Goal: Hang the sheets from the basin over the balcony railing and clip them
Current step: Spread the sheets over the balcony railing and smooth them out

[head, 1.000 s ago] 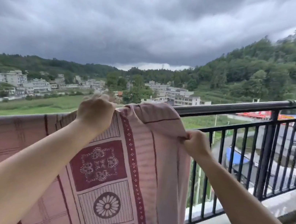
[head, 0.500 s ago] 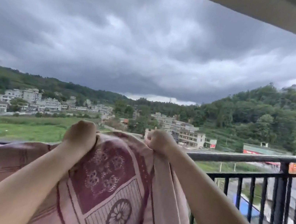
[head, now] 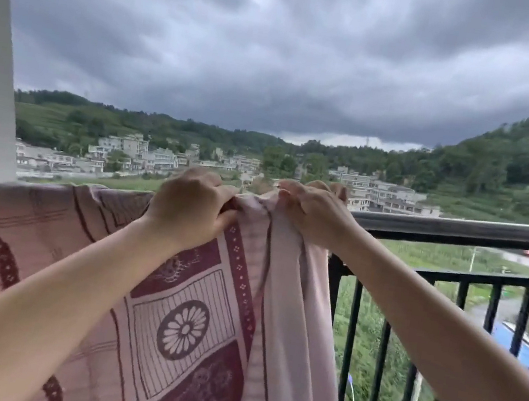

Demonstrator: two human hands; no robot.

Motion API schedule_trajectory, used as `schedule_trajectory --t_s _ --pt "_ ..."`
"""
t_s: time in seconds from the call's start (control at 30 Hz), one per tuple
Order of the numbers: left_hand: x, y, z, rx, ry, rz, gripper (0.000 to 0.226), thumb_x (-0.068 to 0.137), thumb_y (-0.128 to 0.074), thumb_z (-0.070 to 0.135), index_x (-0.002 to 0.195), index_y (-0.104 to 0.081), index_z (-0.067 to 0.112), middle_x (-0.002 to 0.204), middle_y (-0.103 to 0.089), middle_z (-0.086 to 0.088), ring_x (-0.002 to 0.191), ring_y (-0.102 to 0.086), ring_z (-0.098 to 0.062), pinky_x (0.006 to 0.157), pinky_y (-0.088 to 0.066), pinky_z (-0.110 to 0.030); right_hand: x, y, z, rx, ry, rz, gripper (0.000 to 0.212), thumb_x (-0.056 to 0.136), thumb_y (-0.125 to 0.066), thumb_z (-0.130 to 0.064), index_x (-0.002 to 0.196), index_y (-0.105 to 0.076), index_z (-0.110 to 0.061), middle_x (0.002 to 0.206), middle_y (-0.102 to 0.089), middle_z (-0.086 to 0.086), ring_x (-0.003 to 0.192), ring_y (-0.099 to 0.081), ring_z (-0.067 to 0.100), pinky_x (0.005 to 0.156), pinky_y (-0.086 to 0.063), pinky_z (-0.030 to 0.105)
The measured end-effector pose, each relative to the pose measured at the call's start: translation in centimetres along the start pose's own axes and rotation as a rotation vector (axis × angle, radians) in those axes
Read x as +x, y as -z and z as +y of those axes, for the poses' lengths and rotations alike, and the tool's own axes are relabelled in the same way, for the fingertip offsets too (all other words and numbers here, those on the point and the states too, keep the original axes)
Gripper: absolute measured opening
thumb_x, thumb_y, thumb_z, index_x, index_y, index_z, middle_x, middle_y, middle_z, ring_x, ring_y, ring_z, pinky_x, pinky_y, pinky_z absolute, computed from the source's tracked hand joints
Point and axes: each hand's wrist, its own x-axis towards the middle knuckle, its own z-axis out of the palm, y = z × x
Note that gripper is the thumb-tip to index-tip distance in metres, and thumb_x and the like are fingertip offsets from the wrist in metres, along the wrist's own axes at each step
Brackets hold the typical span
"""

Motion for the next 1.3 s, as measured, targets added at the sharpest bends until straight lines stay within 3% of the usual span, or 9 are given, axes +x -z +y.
schedule_trajectory --t_s 0.17,0.27,0.33,0.43,0.63,0.83,1.0,1.13,1.3 --pt "0.3 0.1 2.5 0.201 0.087 -0.032 0.031 0.093 -0.037 0.022 0.095 -0.063 0.004 0.089 -0.061 -0.008 0.095 -0.055 -0.026 0.078 -0.049 -0.038 -6.6 -1.6 3.7 0.41 -0.109 0.623 0.029 0.085 -0.041 -0.02 0.086 -0.065 -0.005 0.085 -0.071 0.011 0.07 -0.063 0.009 0.072 -0.052 0.027" --pt "0.2 0.2 4.0 0.313 0.095 -0.075 0.029 0.089 -0.032 0.002 0.086 -0.061 0.0 0.073 -0.048 -0.008 0.084 -0.053 -0.026 0.069 -0.046 -0.034 -11.1 -4.8 4.9 0.733 -0.436 0.222 0.022 0.088 -0.046 -0.004 0.106 -0.059 -0.005 0.103 -0.067 0.011 0.045 -0.055 0.0 0.044 -0.042 0.009" --pt "0.1 -0.2 4.1 0.37 0.098 -0.08 0.028 0.084 -0.032 -0.005 0.086 -0.06 -0.003 0.073 -0.048 -0.009 0.078 -0.049 -0.026 0.06 -0.039 -0.032 -12.6 -7.3 5.8 0.839 -0.486 -0.252 0.025 0.09 -0.044 -0.007 0.112 -0.056 -0.009 0.108 -0.064 0.009 0.065 -0.063 0.013 0.065 -0.054 0.028" --pt "-0.3 -0.5 4.1 0.405 0.104 -0.095 0.028 0.084 -0.032 -0.007 0.095 -0.058 -0.007 0.086 -0.061 -0.017 0.084 -0.057 -0.031 0.057 -0.034 -0.033 -14.2 -9.0 5.2 0.865 -0.379 -0.649 0.027 0.087 -0.046 -0.005 0.065 -0.055 -0.019 0.067 -0.054 -0.004 0.062 -0.048 0.009 0.06 -0.041 0.018" --pt "-0.5 1.3 5.0 0.247 0.131 -0.192 0.036 0.09 -0.036 0.027 0.112 -0.047 0.001 0.101 -0.062 -0.021 0.093 -0.059 -0.035 0.063 -0.038 -0.032 -18.2 -9.5 2.8 0.72 -0.345 -0.238 0.045 0.083 -0.056 -0.005 0.043 -0.044 -0.02 0.045 -0.04 -0.01 0.033 -0.036 -0.001 0.039 -0.026 0.007" --pt "-0.7 0.6 7.8 -0.021 0.281 -0.582 0.115 0.055 -0.016 0.088 0.131 -0.038 0.004 0.149 -0.008 -0.032 0.137 0.007 -0.048 0.11 -0.014 -0.059 -22.4 -10.2 -3.3 0.489 0.028 0.114 0.01 0.084 -0.05 -0.007 0.079 -0.057 -0.012 0.06 -0.056 -0.003 0.05 -0.046 0.007 0.056 -0.035 -0.008" --pt "-0.6 -0.2 8.6 -0.119 0.38 -0.408 0.048 0.085 -0.05 0.03 0.122 -0.049 -0.001 0.149 0.003 -0.031 0.135 0.008 -0.052 0.107 -0.022 -0.06 -21.6 -10.5 -6.2 0.625 0.124 -0.063 0.022 0.085 -0.042 -0.002 0.103 -0.054 -0.007 0.085 -0.064 0.018 0.074 -0.058 0.028 0.068 -0.044 0.021" --pt "-1.1 0.5 5.7 -0.345 0.253 -0.337 0.023 0.09 -0.046 0.019 0.092 -0.059 0.0 0.147 -0.017 -0.031 0.138 -0.009 -0.044 0.112 -0.017 -0.046 -20.9 -9.0 -3.5 0.722 -0.152 -0.052 0.03 0.086 -0.047 0.006 0.113 -0.059 0.0 0.09 -0.065 0.005 0.071 -0.058 -0.006 0.072 -0.045 0.002" --pt "-2.6 1.1 0.6 -0.858 0.252 -0.129 0.019 0.087 -0.053 0.005 0.071 -0.061 0.011 0.075 -0.058 -0.006 0.076 -0.052 -0.02 0.065 -0.04 -0.028 -15.9 -8.5 -1.7 0.872 -0.582 -0.253 0.056 0.088 -0.051 -0.015 0.138 -0.027 -0.009 0.124 -0.053 0.01 0.113 -0.052 0.019 0.093 -0.042 0.019"
